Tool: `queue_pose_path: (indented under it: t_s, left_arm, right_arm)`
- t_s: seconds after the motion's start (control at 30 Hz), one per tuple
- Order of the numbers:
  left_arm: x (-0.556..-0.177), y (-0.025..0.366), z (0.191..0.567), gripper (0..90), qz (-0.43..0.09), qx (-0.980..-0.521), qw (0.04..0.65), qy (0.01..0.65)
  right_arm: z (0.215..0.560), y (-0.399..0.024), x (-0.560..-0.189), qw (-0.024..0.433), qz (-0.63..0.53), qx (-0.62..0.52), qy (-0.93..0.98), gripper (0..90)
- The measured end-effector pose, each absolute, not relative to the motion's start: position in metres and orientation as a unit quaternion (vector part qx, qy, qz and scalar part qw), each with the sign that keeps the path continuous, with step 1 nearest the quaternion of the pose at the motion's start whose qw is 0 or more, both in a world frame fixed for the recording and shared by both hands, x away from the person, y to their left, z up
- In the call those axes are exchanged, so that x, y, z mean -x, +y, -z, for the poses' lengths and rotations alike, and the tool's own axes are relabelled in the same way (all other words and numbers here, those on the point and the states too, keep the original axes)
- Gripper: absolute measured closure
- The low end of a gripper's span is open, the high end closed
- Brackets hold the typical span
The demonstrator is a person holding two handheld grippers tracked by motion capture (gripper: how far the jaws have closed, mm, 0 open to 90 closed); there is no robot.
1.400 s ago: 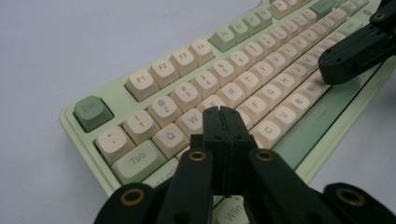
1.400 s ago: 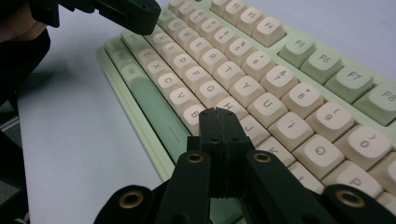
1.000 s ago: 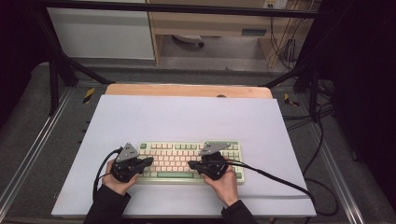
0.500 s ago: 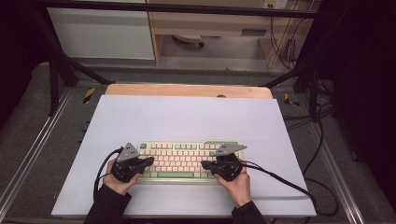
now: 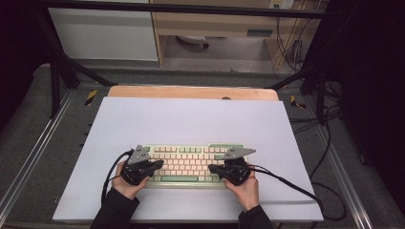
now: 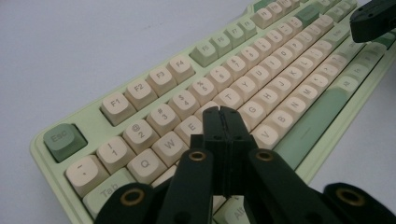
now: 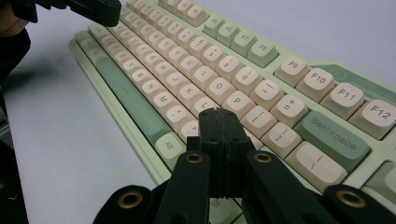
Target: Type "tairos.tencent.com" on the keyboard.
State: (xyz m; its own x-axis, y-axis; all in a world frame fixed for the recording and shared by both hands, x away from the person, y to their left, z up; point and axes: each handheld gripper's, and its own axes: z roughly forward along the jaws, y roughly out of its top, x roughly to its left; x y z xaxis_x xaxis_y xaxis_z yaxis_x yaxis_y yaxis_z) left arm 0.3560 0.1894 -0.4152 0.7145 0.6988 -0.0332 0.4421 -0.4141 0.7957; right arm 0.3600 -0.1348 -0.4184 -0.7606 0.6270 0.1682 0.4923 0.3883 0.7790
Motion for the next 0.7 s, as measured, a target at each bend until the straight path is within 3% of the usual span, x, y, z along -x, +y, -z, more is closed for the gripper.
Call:
queue_pose_path:
  t_s: [0.7]
  left_arm:
    - [-0.374, 0.159, 0.416, 90.0, -0.151, -0.832, 0.408, 0.344]
  right_arm:
    - [0.418, -0.135, -0.36, 0.076, -0.439, -0.337, 0.829, 89.9]
